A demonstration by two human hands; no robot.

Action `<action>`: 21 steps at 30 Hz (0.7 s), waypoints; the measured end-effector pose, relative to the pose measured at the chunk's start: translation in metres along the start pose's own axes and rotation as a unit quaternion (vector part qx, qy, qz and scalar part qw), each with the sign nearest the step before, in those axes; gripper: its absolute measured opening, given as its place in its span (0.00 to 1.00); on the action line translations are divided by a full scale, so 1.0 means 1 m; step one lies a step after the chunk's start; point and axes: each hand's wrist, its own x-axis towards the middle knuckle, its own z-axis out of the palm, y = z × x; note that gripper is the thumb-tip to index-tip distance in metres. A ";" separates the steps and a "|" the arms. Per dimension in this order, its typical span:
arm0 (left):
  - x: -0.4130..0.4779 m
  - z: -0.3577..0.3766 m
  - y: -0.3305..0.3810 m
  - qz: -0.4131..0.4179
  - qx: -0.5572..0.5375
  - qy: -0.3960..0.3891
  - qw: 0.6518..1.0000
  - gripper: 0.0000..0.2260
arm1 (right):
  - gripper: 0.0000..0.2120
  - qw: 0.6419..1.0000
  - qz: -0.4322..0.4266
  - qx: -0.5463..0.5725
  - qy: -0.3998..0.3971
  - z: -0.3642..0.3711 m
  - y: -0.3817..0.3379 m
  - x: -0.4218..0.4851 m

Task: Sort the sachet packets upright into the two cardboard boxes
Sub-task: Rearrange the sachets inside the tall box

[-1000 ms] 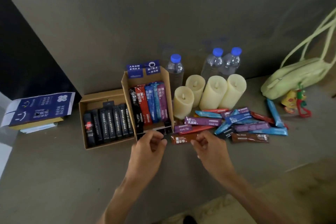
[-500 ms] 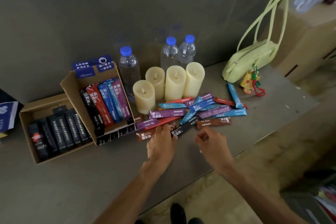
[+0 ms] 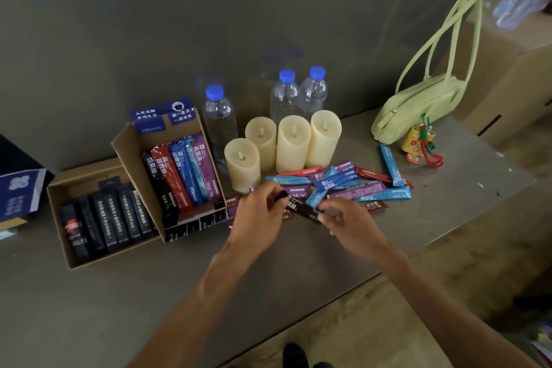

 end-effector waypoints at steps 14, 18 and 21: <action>0.004 -0.010 0.005 -0.075 -0.119 0.004 0.990 0.06 | 0.06 0.979 0.018 0.202 -0.029 0.011 -0.029 -0.013; -0.005 -0.002 0.000 -0.091 -0.143 -0.032 0.985 0.02 | 0.05 0.970 0.022 0.238 -0.037 0.011 -0.033 -0.014; -0.011 -0.002 -0.002 -0.095 -0.163 -0.025 0.982 0.03 | 0.06 0.974 -0.011 0.223 -0.050 0.010 -0.036 -0.014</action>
